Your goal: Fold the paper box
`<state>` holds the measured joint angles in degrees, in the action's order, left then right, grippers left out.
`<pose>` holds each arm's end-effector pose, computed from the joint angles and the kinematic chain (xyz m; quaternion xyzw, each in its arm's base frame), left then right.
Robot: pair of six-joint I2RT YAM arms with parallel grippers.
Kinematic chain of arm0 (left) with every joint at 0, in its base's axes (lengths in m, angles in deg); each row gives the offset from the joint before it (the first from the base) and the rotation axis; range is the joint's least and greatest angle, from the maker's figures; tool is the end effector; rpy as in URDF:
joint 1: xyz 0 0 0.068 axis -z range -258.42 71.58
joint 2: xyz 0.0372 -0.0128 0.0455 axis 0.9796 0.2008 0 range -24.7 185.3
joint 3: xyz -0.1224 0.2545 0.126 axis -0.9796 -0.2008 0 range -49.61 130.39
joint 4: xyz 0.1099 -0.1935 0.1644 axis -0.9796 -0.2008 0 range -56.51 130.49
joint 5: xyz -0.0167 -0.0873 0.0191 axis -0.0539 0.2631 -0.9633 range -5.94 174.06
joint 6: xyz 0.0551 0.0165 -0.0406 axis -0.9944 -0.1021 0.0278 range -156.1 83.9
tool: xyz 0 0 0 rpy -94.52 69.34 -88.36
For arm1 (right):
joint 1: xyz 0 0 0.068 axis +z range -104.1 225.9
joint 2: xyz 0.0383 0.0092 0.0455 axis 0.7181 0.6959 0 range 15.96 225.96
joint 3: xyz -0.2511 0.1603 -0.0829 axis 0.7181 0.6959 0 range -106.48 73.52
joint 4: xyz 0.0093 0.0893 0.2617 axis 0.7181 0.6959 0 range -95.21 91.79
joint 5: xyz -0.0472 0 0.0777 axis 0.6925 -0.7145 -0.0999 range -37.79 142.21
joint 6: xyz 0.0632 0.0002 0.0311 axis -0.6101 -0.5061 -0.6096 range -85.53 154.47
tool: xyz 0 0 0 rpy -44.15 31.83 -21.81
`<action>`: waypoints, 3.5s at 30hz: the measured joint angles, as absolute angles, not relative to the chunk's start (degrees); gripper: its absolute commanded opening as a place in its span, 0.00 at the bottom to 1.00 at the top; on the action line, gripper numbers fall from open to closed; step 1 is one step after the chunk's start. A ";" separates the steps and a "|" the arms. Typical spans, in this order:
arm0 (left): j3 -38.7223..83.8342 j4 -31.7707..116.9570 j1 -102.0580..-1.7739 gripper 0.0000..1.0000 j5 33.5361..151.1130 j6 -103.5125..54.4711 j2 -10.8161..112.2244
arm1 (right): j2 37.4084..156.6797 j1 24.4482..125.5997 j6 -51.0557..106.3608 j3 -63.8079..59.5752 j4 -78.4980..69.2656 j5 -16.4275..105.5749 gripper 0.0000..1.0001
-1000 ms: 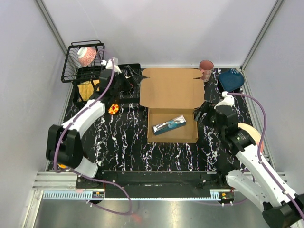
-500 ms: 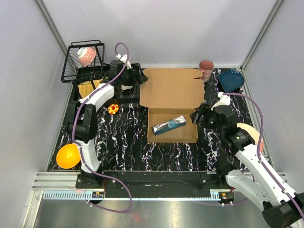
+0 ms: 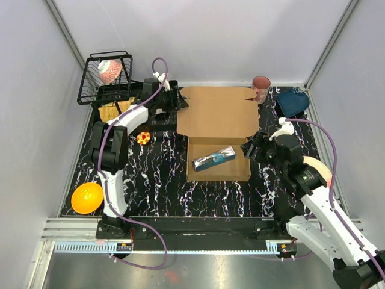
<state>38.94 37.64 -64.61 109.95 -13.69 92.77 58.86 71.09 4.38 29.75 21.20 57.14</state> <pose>0.5025 -0.1494 0.2409 0.0448 0.8572 -0.3333 0.3899 0.1631 0.0713 0.3260 0.0590 0.8434 0.2150 0.4888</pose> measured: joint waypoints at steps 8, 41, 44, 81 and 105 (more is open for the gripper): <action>38.94 40.54 -64.83 0.51 112.49 -13.62 92.79 | 57.90 71.09 3.77 29.75 21.22 57.17 0.79; 23.12 47.69 -65.75 0.00 116.49 -17.60 78.78 | 63.88 69.62 9.91 23.98 21.20 71.31 0.88; 21.02 47.69 -65.75 0.00 116.71 -18.82 75.76 | 69.96 66.69 12.01 19.83 19.67 70.94 0.88; 17.83 47.87 -64.68 0.00 118.39 -24.72 70.85 | 112.65 40.82 16.27 11.02 -23.54 24.01 0.71; 19.27 46.51 -64.48 0.00 117.01 -25.23 71.59 | 116.30 43.70 14.28 8.57 -24.63 17.23 0.25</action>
<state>19.27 46.51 -64.48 117.01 -25.23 71.59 116.30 43.70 14.28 8.57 -24.63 17.23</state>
